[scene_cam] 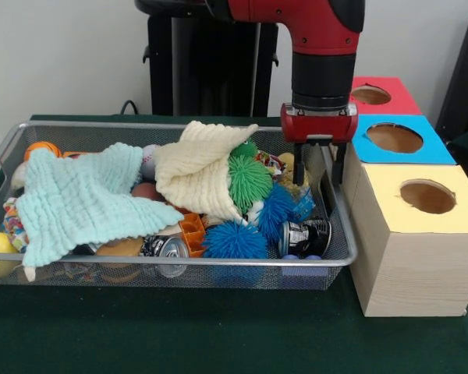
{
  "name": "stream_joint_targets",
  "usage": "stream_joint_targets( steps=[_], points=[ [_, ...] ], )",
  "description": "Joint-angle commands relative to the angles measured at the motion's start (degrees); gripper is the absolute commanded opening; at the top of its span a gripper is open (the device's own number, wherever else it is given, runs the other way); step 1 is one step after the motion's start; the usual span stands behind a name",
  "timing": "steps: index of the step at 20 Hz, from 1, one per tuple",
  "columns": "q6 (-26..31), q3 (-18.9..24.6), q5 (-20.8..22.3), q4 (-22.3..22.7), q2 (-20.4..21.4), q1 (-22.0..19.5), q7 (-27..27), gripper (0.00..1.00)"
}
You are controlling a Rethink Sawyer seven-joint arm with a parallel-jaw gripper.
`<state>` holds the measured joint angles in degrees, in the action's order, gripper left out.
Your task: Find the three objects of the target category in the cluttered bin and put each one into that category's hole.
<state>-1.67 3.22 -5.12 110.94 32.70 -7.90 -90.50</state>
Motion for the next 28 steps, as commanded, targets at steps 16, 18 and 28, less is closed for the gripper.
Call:
stream_joint_targets(
  steps=[16, 18, 28],
  points=[
    [-0.93, -3.18, 9.10, -7.36, -6.67, -4.57, -4.40, 1.00],
    [-1.01, -3.85, 9.76, -7.97, -7.23, -3.97, -4.48, 1.00],
    [-2.35, -5.49, 10.72, -8.81, -9.30, -2.85, -7.09, 1.00]
  ],
)
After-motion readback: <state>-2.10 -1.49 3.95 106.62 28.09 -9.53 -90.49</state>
